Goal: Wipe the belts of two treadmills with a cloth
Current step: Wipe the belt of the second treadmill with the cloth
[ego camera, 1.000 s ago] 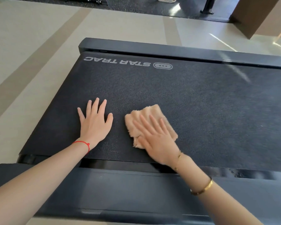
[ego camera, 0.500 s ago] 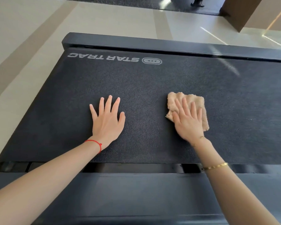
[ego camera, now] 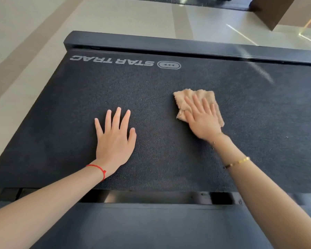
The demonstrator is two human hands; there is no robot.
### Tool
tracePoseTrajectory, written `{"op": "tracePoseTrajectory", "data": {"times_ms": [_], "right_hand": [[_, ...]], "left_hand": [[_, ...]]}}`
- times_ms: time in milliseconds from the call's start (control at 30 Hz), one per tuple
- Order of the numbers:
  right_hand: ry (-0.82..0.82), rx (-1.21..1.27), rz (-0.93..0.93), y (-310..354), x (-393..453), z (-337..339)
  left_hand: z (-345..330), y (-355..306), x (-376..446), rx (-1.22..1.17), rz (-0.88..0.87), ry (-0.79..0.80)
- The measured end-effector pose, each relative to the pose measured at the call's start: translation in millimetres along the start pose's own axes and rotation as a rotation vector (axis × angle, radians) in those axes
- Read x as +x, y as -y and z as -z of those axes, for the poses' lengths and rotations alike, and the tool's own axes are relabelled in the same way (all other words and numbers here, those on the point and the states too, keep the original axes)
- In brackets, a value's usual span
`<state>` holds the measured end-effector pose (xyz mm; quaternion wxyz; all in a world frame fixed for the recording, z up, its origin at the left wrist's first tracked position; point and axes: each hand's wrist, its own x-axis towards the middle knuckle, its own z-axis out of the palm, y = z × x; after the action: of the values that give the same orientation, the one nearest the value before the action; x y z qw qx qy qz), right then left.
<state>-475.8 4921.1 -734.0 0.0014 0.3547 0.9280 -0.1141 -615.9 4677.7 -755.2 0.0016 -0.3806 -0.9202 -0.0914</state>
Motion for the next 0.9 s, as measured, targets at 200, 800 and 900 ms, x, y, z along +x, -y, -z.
{"op": "tracePoseTrajectory", "data": {"times_ms": [200, 800, 900], "right_hand": [[0.094, 0.022, -0.029, 44, 106, 6], [0.041, -0.002, 0.024, 6, 35, 6], [0.035, 0.008, 0.039, 8, -2, 1]], "left_hand": [[-2, -4, 3, 0.02, 0.008, 0.01], [0, 0, 4, -0.002, -0.006, 0.022], [1, -1, 4, -0.016, -0.003, 0.024]]}}
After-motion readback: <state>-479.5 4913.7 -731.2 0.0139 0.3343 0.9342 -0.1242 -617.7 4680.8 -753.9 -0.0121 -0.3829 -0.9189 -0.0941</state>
